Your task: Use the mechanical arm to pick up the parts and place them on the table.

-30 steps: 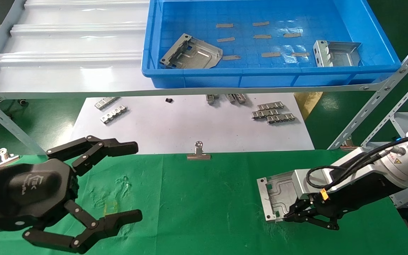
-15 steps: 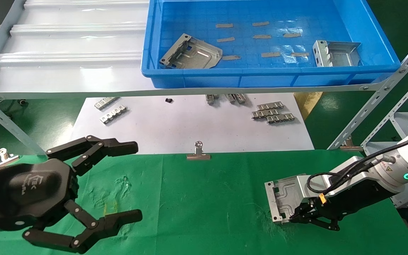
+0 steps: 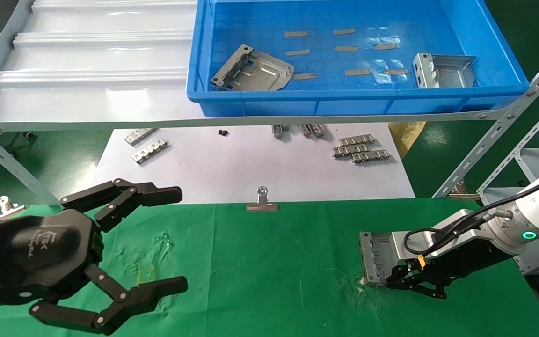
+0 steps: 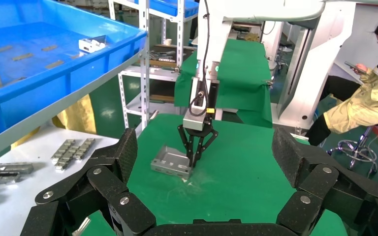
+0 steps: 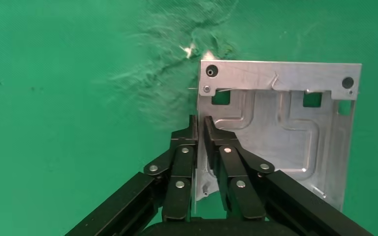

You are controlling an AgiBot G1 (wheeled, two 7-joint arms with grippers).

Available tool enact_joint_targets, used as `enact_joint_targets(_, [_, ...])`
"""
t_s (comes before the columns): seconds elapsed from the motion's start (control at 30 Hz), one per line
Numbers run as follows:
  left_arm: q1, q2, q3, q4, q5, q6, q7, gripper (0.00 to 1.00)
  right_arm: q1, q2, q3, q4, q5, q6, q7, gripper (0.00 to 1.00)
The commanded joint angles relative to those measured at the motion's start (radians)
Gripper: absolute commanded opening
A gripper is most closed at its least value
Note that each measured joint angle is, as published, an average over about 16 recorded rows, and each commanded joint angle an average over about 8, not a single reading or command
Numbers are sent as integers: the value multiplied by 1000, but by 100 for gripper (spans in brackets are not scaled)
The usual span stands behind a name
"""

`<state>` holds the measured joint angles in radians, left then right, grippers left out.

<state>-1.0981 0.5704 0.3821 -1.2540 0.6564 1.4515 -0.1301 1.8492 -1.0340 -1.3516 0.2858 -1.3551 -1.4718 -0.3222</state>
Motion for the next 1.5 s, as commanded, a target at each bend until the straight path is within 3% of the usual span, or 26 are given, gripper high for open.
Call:
enact_joint_targets(0.03, [0,0,0,0,0,0,0,100,3,-5,-2,-10,-5,3,-16,100])
enact_joint_targets(0.2, [0,0,0,0,0,0,0,100,50,12,23,-7,40,-69,-29,100])
enact_joint_targets(0.4, [0,0,0,0,0,0,0,100,77,50,75,17,164,-131,28,100])
enact_joint_targets(0.6, [0,0,0,0,0,0,0,100,69,76,108,30,235,-146,76,100])
enact_joint_targets(0.87, [0,0,0,0,0,0,0,100,62,70,103,34,222,-139,61,100])
enact_joint_targets(1.5, [0,0,0,0,0,0,0,100,-176,170,379,308,335,-106,188,100])
